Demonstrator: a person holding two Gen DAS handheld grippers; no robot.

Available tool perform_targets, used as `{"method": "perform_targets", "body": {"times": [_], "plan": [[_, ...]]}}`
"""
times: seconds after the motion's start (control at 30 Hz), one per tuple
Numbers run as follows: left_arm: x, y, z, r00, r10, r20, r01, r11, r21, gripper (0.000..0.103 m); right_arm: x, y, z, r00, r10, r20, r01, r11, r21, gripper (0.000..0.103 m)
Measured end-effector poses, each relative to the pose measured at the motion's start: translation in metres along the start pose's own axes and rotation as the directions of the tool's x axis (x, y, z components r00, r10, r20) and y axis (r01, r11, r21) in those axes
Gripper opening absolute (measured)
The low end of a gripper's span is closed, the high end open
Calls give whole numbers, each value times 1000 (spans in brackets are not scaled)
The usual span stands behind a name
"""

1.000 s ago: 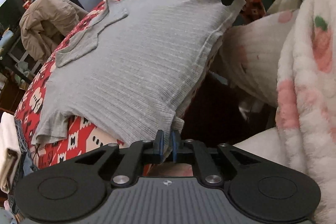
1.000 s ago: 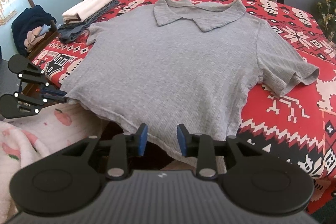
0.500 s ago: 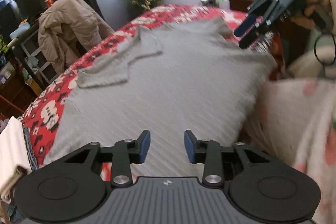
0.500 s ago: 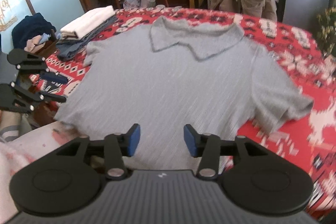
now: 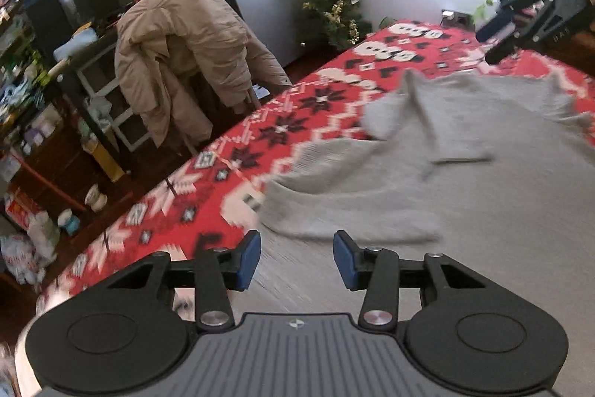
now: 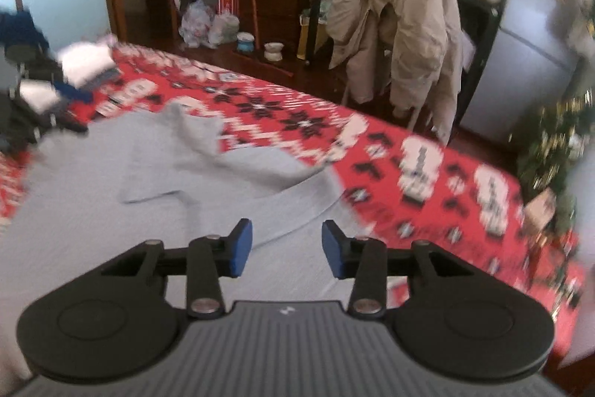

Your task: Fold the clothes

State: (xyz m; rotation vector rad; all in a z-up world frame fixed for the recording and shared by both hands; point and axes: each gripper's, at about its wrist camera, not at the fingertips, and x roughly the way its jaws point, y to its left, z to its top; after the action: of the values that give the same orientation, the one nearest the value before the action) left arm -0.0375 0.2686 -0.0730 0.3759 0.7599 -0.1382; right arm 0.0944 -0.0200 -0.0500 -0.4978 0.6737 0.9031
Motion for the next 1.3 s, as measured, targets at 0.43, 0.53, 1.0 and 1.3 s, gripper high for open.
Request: {"method": "perform_targets", "body": {"times": [0.43,0.53,1.0,1.3], "plan": [[92,31,23,988,-147,-44,153,968,197,43,127,-38,36,989,104,-105,-125,966,-227,41],[97,43,28,974,-223,-50,227,965,127,33,131,-34,38,982,131,-139,-162,956,-243,16],[69,53,41,994,-98,46,98,995,2,7,103,-36,62,997,75,-36,-79,989,-123,6],[124,89,66,998,-12,-59,6,995,-104,7,153,-58,107,998,10,-65,-16,995,-98,6]]}}
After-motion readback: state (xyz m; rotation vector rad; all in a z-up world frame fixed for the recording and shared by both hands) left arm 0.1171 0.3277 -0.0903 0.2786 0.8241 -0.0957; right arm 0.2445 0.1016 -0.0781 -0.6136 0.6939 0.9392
